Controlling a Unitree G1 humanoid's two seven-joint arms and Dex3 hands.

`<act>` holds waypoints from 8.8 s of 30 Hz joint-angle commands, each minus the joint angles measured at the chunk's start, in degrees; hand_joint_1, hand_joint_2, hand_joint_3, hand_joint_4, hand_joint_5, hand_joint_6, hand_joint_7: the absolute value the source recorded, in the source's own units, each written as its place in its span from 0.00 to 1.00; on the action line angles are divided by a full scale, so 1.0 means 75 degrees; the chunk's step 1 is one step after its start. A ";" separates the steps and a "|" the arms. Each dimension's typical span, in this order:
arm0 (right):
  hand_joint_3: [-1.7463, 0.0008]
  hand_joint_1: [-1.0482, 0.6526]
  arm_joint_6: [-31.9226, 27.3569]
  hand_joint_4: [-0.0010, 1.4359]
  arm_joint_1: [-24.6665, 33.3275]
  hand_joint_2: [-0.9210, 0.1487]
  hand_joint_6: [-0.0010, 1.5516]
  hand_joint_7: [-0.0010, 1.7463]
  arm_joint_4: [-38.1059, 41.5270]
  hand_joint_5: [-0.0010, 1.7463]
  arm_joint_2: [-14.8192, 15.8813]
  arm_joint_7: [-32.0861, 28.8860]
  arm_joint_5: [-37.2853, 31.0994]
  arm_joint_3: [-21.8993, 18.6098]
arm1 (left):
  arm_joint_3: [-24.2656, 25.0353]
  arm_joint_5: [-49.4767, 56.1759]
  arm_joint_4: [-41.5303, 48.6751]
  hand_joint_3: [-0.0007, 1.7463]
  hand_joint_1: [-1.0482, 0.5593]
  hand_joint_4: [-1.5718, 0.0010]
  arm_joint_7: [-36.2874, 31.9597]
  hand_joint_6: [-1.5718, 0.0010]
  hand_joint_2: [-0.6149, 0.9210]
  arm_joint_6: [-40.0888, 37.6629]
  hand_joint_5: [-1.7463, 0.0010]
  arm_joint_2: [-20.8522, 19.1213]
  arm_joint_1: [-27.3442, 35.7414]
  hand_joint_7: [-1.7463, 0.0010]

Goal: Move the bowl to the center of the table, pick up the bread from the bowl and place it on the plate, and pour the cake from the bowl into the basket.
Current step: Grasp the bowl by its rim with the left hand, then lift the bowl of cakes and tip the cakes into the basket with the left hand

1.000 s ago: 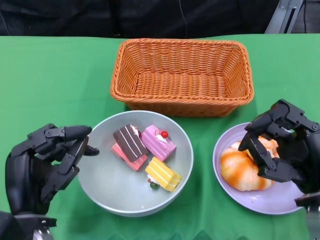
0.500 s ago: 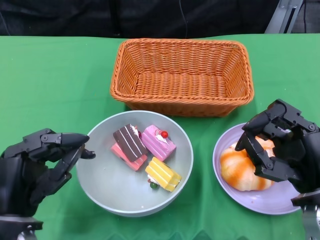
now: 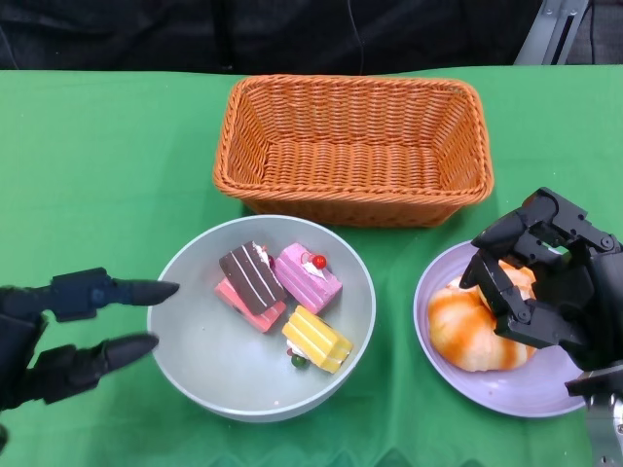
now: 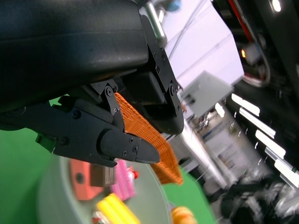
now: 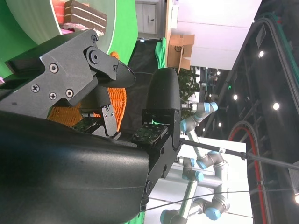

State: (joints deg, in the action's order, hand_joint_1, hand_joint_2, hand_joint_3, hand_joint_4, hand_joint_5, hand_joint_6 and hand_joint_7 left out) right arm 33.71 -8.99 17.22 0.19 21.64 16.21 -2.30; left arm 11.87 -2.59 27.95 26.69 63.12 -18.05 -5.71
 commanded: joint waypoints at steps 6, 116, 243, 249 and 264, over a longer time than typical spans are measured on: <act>0.41 0.63 -0.0186 0.48 -0.0080 0.35 0.41 0.72 -0.0107 0.91 -0.0026 -0.0215 -0.0074 -0.0148 | 0.0207 0.1694 0.0229 0.09 0.31 0.60 -0.0576 0.62 1.00 0.1659 0.98 -0.1143 -0.0153 1.00; 0.41 0.62 0.0233 0.48 0.0184 0.37 0.41 0.72 -0.0177 0.91 -0.0505 -0.0714 -0.0718 0.0146 | -0.5745 0.8947 -0.1200 0.13 0.34 0.45 -0.5992 0.54 1.00 -0.5559 0.97 -0.1843 -0.0979 0.99; 0.44 0.61 0.1065 0.52 -0.0355 0.34 0.46 0.66 0.1041 0.89 -0.0675 -0.1104 -0.1024 0.0087 | -0.5572 0.8370 0.0405 0.03 0.57 0.63 -1.0681 0.77 1.00 -0.2776 0.00 -0.2474 -0.1859 0.00; 0.46 0.60 0.1138 0.52 -0.0391 0.33 0.46 0.66 0.1148 0.89 -0.0647 -0.1195 -0.1186 0.0112 | -0.5263 0.8074 -0.0076 0.19 0.59 0.62 -1.0703 0.73 1.00 -0.1958 0.00 -0.2579 -0.1807 0.00; 0.45 0.59 0.1006 0.53 -0.0260 0.35 0.44 0.71 0.1159 0.91 -0.0664 -0.0964 -0.1164 0.0284 | -0.4326 0.7488 -0.0790 0.30 0.57 0.63 -0.9821 0.68 0.99 -0.1477 0.00 -0.2170 -0.2316 0.04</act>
State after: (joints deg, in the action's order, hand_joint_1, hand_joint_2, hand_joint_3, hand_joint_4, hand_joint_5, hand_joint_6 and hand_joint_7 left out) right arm 41.48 -11.30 25.90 -4.99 14.15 6.60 -0.27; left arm -21.99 55.39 23.18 -47.17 51.69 -34.31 -21.99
